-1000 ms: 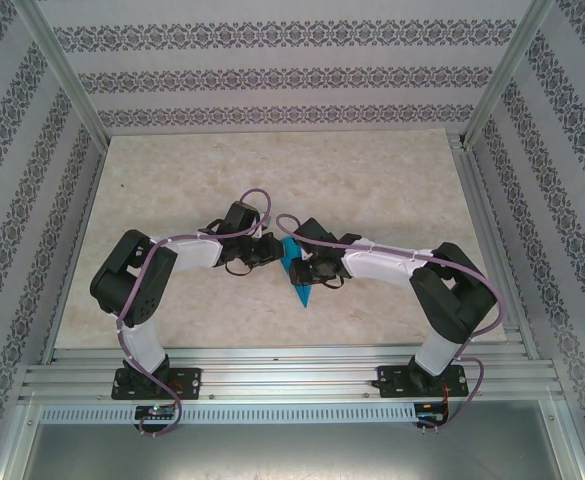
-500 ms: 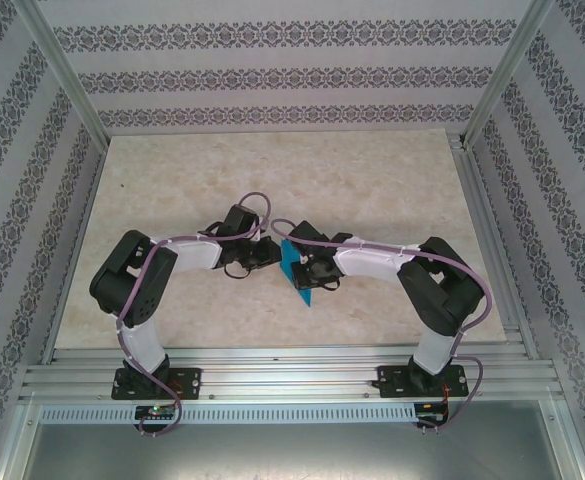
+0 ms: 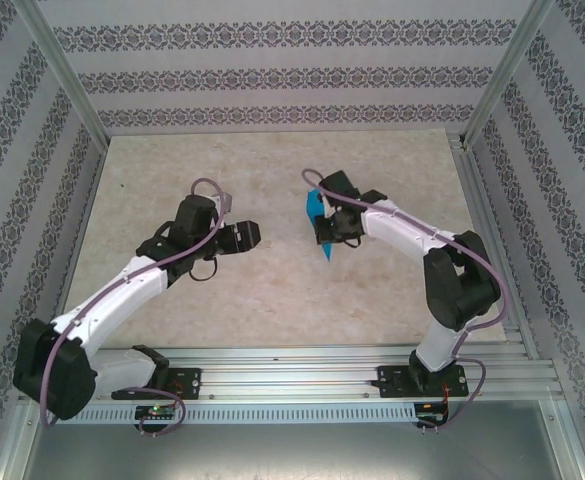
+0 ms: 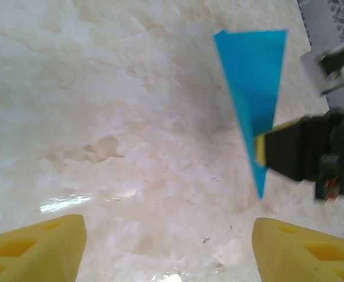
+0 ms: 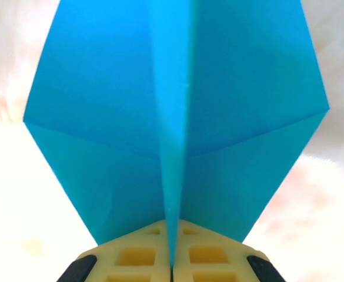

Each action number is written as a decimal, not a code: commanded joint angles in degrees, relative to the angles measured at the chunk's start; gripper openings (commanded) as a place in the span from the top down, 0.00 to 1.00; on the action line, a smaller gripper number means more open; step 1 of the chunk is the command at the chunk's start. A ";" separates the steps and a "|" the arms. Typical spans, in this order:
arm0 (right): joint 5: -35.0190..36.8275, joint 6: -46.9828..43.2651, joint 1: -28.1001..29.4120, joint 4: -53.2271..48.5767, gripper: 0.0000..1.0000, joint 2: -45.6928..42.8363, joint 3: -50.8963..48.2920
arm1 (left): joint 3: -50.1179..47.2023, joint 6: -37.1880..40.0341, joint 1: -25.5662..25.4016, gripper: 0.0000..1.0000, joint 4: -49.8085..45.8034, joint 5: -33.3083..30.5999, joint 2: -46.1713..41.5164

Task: Fold a paper plane with a square sheet of paper (fold left side to right side)
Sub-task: Place the paper plane at the top-center of the table.

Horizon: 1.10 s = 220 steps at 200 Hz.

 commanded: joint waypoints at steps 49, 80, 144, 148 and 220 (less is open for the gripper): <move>-0.85 -13.64 -12.33 -11.00 0.93 23.85 33.47 | -5.65 2.85 1.08 0.00 -16.79 -11.71 -13.36; -0.13 -14.60 -14.12 -17.40 0.93 34.73 47.32 | -7.57 1.92 1.31 0.00 -20.24 -11.84 -18.52; -0.87 -14.75 -15.70 -23.02 0.92 46.30 58.91 | -8.52 2.16 1.39 0.00 -23.30 -12.55 -23.41; -0.66 -14.76 -15.68 -23.21 0.92 46.57 58.96 | -8.61 2.16 1.37 0.00 -23.22 -12.48 -23.35; -0.78 -13.24 -16.02 -26.46 0.82 49.63 61.71 | -9.09 2.24 1.41 0.00 -22.86 -11.95 -23.24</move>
